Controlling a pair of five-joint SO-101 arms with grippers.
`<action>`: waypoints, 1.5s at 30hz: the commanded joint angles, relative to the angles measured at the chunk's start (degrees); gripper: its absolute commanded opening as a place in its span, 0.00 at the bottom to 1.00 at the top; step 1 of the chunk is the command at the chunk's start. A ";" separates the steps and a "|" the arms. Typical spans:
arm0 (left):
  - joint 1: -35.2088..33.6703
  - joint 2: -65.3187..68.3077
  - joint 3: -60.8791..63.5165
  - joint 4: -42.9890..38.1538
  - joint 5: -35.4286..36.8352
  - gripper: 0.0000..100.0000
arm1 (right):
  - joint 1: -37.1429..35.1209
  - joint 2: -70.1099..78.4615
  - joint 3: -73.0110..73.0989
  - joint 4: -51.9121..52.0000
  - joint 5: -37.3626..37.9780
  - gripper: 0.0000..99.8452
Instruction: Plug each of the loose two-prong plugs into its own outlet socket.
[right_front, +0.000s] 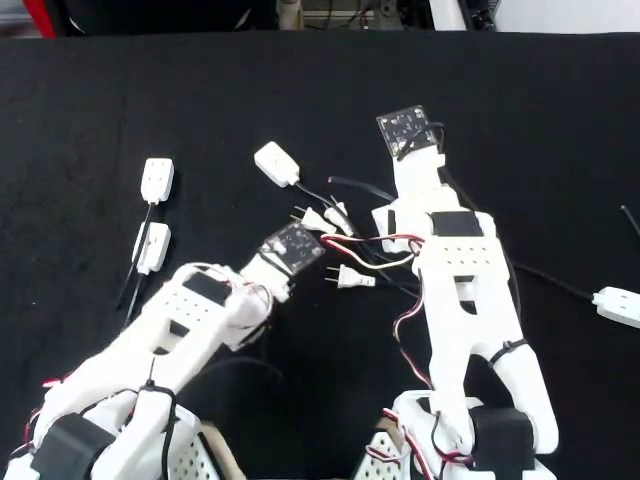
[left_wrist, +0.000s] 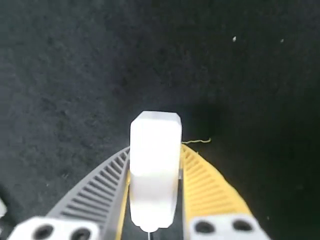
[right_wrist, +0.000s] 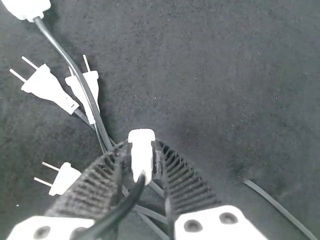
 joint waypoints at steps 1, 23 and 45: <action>-0.40 0.09 -6.20 0.97 -0.44 0.03 | 0.53 0.04 -2.07 -1.23 0.18 0.01; 15.52 28.92 -27.82 1.58 -0.18 0.06 | 16.44 4.70 -15.60 11.34 0.35 0.01; 10.07 21.98 -26.42 4.13 -7.30 0.23 | 14.15 6.55 -15.78 10.90 0.35 0.01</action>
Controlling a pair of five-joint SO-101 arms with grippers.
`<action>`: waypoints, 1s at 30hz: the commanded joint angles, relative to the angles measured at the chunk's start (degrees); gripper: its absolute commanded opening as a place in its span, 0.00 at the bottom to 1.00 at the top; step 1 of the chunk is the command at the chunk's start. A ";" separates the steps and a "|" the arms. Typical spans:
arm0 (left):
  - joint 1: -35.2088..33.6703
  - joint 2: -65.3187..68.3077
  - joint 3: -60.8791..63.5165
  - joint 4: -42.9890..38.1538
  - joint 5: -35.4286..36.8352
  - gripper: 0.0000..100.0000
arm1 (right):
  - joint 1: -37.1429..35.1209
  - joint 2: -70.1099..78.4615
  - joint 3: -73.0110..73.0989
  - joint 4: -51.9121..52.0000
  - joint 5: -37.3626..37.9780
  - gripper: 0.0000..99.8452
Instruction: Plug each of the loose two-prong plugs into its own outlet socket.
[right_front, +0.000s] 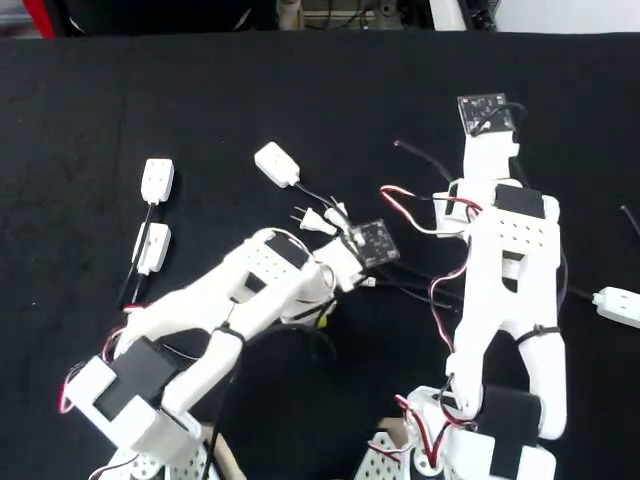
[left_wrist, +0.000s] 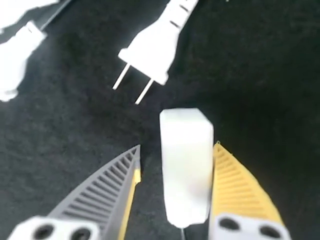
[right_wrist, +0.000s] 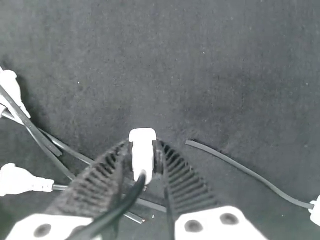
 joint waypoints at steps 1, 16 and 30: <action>-2.33 -6.51 0.57 0.97 -1.14 0.23 | -0.44 -0.13 -2.95 -0.26 0.26 0.01; -9.63 -12.66 4.88 -5.27 -1.32 0.23 | -0.53 -0.13 -2.86 -0.26 0.26 0.01; -8.66 -27.96 11.30 2.20 -2.90 0.23 | -0.79 -0.48 -2.07 -0.79 0.26 0.01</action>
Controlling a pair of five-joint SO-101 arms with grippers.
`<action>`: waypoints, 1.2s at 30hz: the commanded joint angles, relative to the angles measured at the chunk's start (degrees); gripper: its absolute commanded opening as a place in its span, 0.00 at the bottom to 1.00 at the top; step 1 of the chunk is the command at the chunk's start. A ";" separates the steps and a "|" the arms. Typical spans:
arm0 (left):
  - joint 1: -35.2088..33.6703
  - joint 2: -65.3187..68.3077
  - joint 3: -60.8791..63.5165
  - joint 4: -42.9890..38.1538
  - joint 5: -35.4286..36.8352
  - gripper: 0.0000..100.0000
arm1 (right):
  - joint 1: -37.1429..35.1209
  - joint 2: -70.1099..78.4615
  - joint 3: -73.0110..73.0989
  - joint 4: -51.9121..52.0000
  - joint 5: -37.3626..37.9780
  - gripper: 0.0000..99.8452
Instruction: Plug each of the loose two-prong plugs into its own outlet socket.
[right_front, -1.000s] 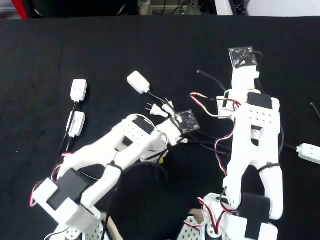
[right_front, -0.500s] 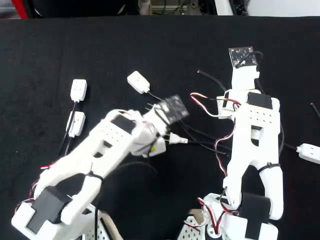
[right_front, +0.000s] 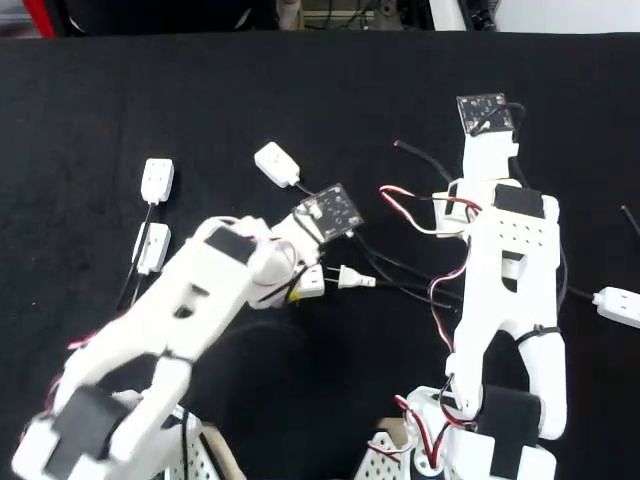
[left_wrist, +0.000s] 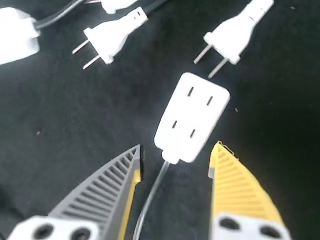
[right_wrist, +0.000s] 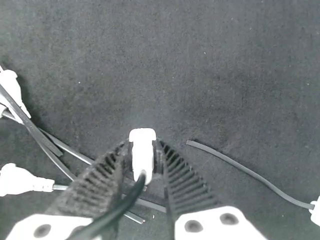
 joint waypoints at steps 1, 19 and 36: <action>0.75 -11.52 5.93 0.97 -0.35 0.23 | -0.79 -0.66 -1.36 -0.79 0.35 0.01; -32.13 -71.65 42.51 5.89 3.60 0.23 | -28.57 -19.03 23.43 -6.86 -23.30 0.01; -41.01 -84.48 54.90 7.91 3.16 0.23 | -36.40 -16.48 31.43 -23.30 -32.79 0.01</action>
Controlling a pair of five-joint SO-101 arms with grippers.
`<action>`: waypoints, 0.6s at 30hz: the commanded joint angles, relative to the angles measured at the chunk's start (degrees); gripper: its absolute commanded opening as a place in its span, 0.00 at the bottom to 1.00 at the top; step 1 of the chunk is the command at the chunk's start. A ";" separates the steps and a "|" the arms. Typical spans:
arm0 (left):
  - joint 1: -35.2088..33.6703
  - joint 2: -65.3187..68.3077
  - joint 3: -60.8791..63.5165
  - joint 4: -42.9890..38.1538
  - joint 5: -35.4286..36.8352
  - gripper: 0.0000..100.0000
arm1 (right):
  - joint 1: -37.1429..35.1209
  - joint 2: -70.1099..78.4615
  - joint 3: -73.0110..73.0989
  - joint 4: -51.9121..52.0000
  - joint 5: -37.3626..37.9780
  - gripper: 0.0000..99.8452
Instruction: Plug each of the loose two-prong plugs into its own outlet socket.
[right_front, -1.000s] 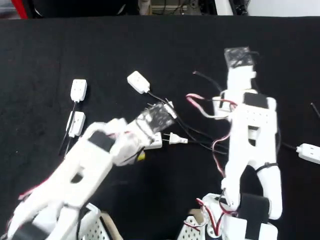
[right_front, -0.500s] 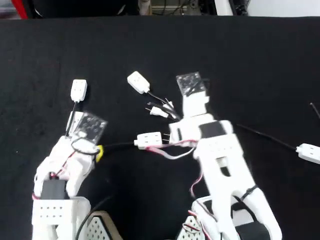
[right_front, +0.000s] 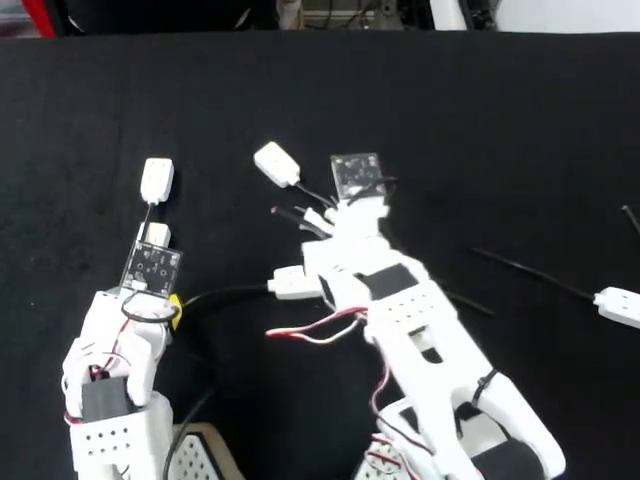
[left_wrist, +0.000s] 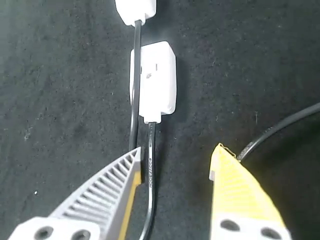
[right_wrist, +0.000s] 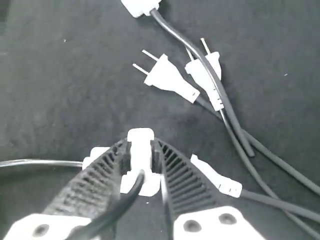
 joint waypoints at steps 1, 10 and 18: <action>-0.75 -0.53 1.19 0.35 0.18 0.23 | -0.18 0.31 0.22 -0.62 -0.53 0.01; -0.75 -0.62 1.19 1.58 -3.78 0.23 | 3.08 0.40 0.22 0.62 -0.62 0.01; -0.75 -0.62 1.19 1.58 -3.78 0.23 | 3.34 0.31 -9.10 12.92 -2.55 0.01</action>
